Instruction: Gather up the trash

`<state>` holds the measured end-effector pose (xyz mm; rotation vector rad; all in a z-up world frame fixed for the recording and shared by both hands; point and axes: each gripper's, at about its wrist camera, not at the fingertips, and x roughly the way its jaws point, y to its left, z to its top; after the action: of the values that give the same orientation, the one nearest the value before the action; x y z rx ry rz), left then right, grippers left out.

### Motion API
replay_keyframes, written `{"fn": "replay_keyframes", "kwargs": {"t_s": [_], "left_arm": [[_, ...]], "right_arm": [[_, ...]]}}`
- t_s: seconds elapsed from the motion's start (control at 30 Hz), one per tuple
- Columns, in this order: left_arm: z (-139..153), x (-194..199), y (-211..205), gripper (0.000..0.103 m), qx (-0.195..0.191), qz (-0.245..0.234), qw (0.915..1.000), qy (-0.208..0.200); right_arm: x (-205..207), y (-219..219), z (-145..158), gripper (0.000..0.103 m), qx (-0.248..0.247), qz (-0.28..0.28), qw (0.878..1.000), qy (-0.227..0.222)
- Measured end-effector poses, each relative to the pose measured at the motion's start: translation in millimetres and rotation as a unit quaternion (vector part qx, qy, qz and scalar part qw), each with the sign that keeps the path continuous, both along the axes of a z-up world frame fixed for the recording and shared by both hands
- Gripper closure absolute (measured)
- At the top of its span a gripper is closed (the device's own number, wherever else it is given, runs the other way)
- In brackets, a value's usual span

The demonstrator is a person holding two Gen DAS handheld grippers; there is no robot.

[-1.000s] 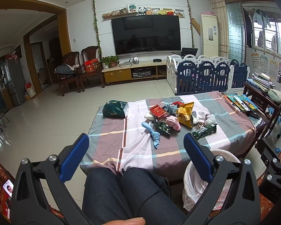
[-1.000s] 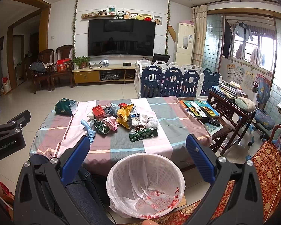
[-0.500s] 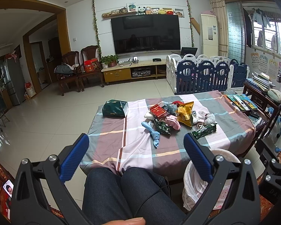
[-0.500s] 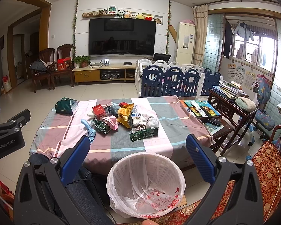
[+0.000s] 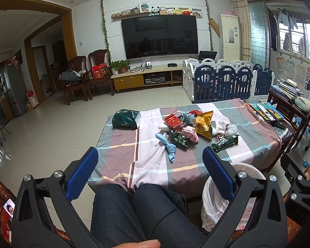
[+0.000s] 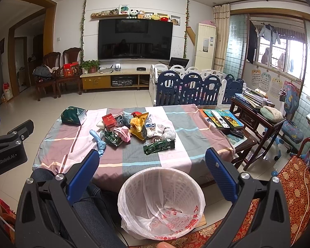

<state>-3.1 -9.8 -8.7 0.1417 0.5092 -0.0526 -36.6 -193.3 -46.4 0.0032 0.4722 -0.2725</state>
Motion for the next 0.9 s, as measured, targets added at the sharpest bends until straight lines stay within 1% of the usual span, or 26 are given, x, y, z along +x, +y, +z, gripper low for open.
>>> {"fn": "replay_keyframes", "kwargs": {"t_s": [0.23,0.27,0.3,0.53,0.7,0.83,0.9], "left_arm": [[-2,3,1,0.003,0.000,-0.002,1.0000,0.004],[-2,4,2,0.003,0.000,-0.003,1.0000,0.005],[-2,4,2,0.003,0.000,-0.003,1.0000,0.005],[-2,4,2,0.003,0.000,-0.003,1.0000,0.005],[-2,4,2,0.003,0.000,-0.003,1.0000,0.006],[-4,5,2,0.003,0.000,-0.002,1.0000,0.008],[-6,8,3,0.003,0.001,-0.004,0.9999,0.010]], "right_arm": [[0,0,-1,0.003,0.000,0.001,1.000,0.002],[-1,-1,-11,0.003,0.000,0.001,1.000,0.002],[-2,-1,-14,0.003,0.000,0.001,1.000,0.002],[-3,-1,-15,0.003,0.000,0.000,1.000,0.002],[-1,-2,-9,0.003,0.000,0.001,1.000,0.003],[-1,-3,-11,0.003,0.000,0.001,1.000,0.004],[-3,2,-17,0.003,-0.003,0.002,1.000,0.005]]}}
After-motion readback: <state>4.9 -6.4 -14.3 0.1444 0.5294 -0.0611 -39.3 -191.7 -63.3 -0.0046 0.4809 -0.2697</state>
